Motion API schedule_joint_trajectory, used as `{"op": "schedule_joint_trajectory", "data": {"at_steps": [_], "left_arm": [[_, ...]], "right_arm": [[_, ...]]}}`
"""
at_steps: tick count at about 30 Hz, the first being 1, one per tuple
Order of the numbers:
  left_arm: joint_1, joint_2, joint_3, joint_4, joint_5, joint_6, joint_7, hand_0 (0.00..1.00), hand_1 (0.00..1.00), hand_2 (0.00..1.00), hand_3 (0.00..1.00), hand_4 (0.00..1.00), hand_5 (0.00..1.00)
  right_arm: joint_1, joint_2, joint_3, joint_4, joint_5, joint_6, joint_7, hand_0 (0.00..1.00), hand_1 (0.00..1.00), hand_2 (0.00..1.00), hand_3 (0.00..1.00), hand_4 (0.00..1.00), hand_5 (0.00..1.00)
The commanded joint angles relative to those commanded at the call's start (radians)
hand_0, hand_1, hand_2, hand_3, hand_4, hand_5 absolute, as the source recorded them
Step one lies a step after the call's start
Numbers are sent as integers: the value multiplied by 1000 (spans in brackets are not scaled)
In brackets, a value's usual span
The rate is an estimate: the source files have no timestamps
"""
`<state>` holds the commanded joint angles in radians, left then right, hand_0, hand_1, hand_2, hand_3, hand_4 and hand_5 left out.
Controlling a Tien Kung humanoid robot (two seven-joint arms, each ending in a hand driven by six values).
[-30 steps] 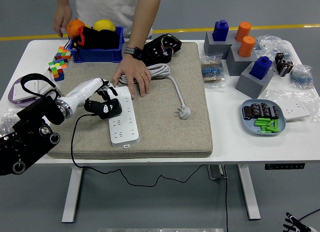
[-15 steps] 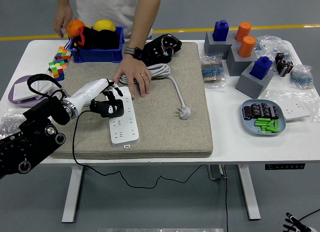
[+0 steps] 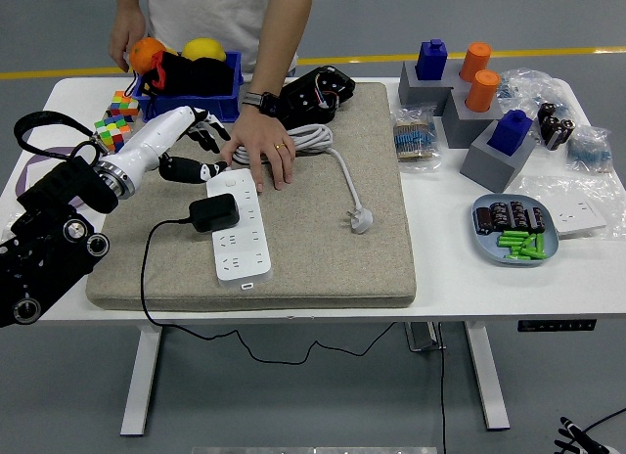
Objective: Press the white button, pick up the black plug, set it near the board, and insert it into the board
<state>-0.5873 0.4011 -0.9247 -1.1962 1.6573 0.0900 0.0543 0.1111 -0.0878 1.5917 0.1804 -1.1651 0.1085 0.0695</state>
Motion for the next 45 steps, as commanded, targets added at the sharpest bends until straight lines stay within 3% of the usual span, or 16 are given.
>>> {"op": "schedule_joint_trajectory", "data": {"at_steps": [3, 13, 14, 19, 20, 25, 26, 28, 31, 36, 38, 45], "left_arm": [[16, 0, -56, 7, 6, 0, -3, 599, 497, 466, 559, 773, 2], [105, -14, -334, 60, 40, -63, 40, 597, 511, 479, 573, 771, 2], [114, -18, -361, 63, 38, -71, 46, 725, 678, 577, 618, 767, 2], [144, -41, -468, 65, 29, -82, 57, 725, 678, 577, 618, 767, 2], [148, -45, -482, 64, 31, -82, 59, 835, 799, 744, 741, 842, 5], [162, -63, -519, 60, 40, -79, 65, 835, 799, 744, 741, 842, 5], [164, -65, -523, 59, 41, -78, 65, 852, 818, 768, 751, 841, 77], [168, -68, -528, 57, 41, -73, 62, 852, 818, 768, 751, 841, 77], [176, -72, -533, 55, 34, -56, 33, 852, 818, 768, 751, 841, 77], [184, -75, -530, 51, 19, -38, -5, 855, 822, 770, 748, 839, 59], [186, -76, -530, 51, 17, -35, -11, 840, 799, 734, 705, 804, 2], [187, -73, -534, 49, 20, -26, -16, 826, 781, 719, 683, 796, 2]], "right_arm": [[0, 1, 2, 0, -1, 0, 0, 790, 677, 669, 637, 736, 539], [-2, -1, 12, 2, -8, 0, -1, 791, 677, 669, 636, 736, 539], [-2, -2, 13, 2, -9, 0, -1, 791, 678, 669, 636, 736, 539], [-1, -3, 19, 3, -11, 1, 0, 791, 678, 669, 636, 736, 539], [-1, -3, 22, 3, -12, 1, 0, 790, 677, 669, 637, 735, 537], [-2, -3, 30, 5, -14, 1, 0, 790, 677, 669, 637, 735, 537], [-2, -4, 31, 5, -14, 1, 0, 790, 677, 669, 636, 735, 537], [-1, -4, 34, 5, -16, 1, -1, 790, 677, 669, 636, 735, 537], [0, -3, 36, 6, -17, 1, -1, 790, 677, 669, 636, 735, 537], [3, -4, 35, 6, -16, 2, -2, 791, 677, 669, 636, 734, 538], [3, -5, 32, 6, -15, 1, -3, 789, 677, 669, 637, 734, 537], [4, -6, 28, 5, -15, 3, -5, 790, 677, 669, 637, 734, 537]]}}
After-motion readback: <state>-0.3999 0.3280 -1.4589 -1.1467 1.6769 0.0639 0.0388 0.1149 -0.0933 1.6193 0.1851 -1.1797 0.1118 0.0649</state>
